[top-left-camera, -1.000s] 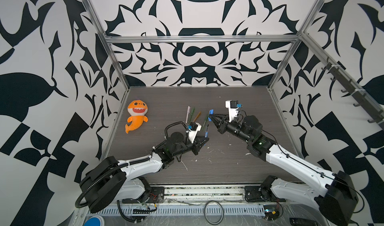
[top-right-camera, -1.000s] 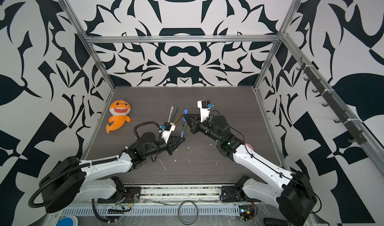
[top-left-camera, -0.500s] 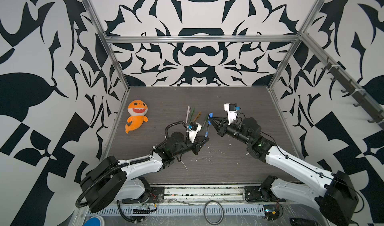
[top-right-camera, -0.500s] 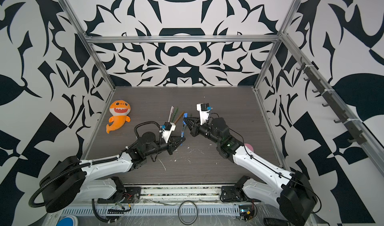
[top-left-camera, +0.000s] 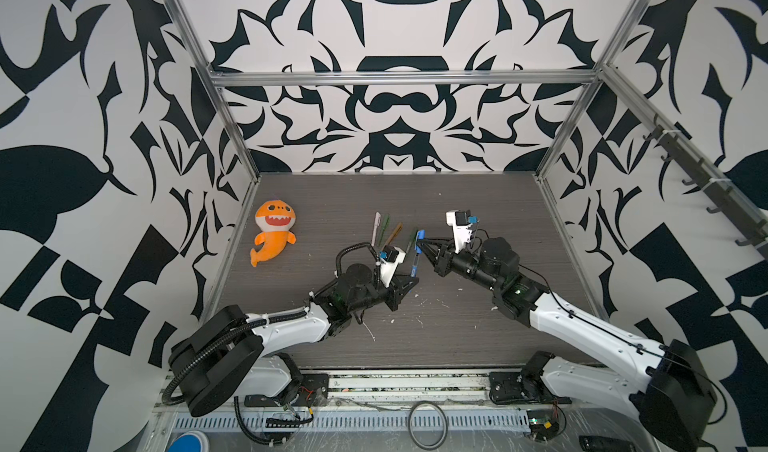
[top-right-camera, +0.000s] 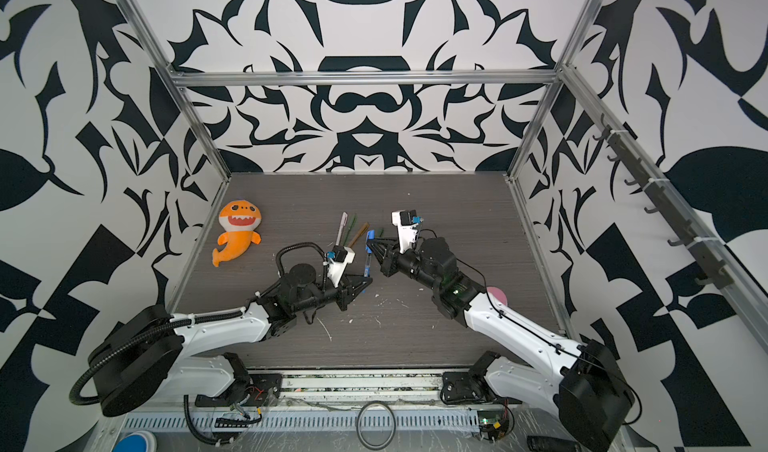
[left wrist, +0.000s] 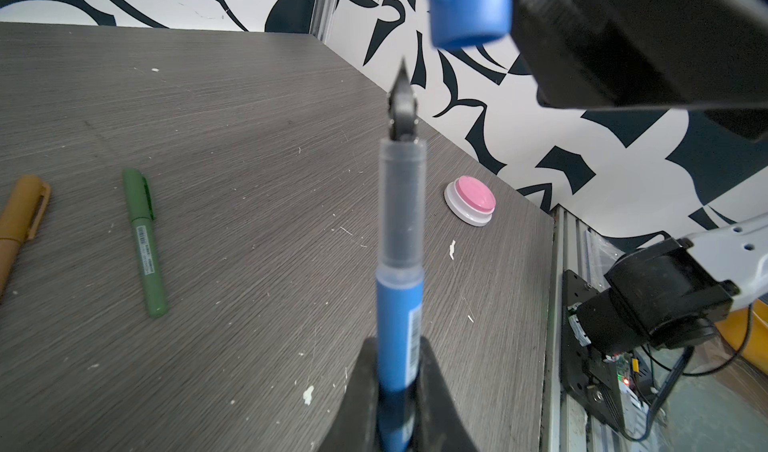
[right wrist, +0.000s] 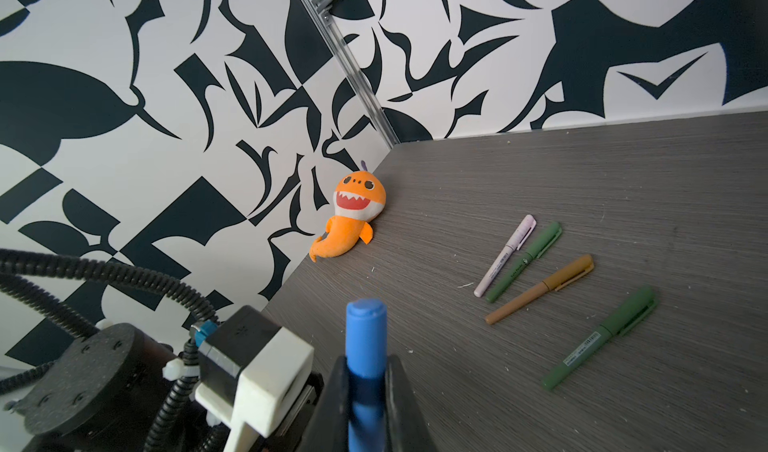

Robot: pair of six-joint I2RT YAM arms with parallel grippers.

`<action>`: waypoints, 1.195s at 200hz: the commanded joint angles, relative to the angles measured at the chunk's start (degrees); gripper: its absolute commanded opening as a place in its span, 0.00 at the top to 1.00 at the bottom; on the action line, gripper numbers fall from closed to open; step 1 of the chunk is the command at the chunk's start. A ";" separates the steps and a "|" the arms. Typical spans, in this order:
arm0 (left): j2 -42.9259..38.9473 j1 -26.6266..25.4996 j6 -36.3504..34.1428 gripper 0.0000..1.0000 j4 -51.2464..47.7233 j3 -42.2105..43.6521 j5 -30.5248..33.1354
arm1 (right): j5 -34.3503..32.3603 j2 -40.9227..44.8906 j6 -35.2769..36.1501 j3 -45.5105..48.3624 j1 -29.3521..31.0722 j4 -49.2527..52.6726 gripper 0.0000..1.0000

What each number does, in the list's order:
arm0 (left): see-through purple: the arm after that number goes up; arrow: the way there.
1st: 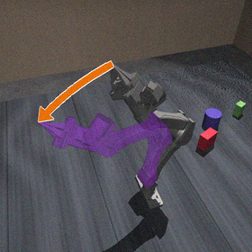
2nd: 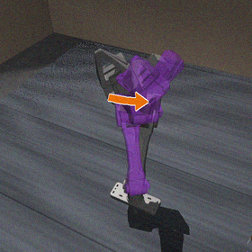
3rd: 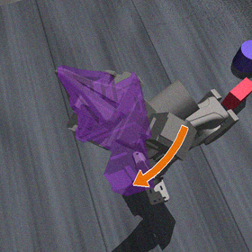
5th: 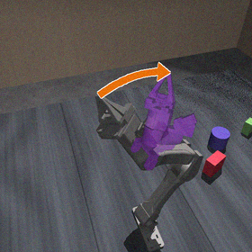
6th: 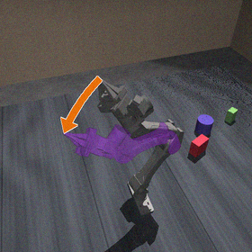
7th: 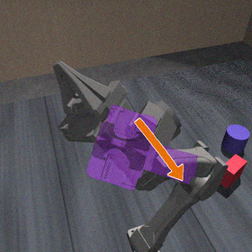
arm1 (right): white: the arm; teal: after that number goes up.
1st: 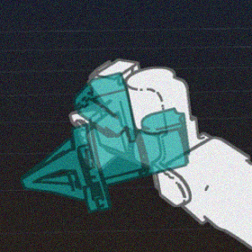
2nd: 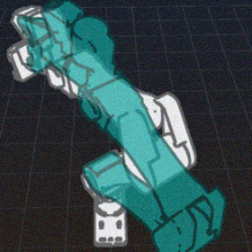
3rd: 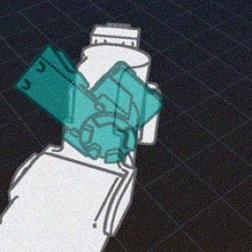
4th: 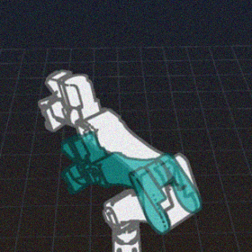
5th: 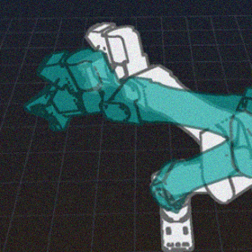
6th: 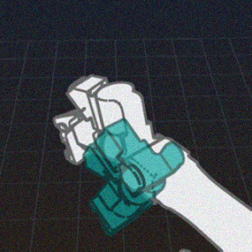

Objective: Insert the pens into the pen caps
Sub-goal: 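Bring the blue cap over the pen tip with the right gripper, then press the blue cap down onto the pen with the right gripper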

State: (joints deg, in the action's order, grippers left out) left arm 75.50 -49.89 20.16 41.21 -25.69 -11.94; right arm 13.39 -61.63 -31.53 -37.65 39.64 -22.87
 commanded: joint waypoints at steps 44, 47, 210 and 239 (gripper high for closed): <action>-0.29 -0.10 0.24 0.96 1.87 -1.45 -1.76 | -3.75 1.17 1.36 -1.19 0.35 -2.00 0.91; -0.44 -0.04 0.28 0.96 1.87 -1.44 -1.71 | -3.70 0.91 1.42 -1.28 0.29 -1.91 0.91; 0.06 -0.05 1.66 0.96 3.76 -2.06 -0.27 | 0.90 -0.82 -2.75 1.82 0.44 -2.51 0.92; -0.18 -0.04 2.56 0.96 4.21 -3.50 0.02 | 1.33 -0.91 -3.19 2.57 0.71 -3.64 0.92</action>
State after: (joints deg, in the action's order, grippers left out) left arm 75.50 -49.93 21.30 42.15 -25.74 -12.84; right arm 13.13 -62.37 -33.50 -35.64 39.75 -23.55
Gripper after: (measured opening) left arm 0.141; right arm 0.148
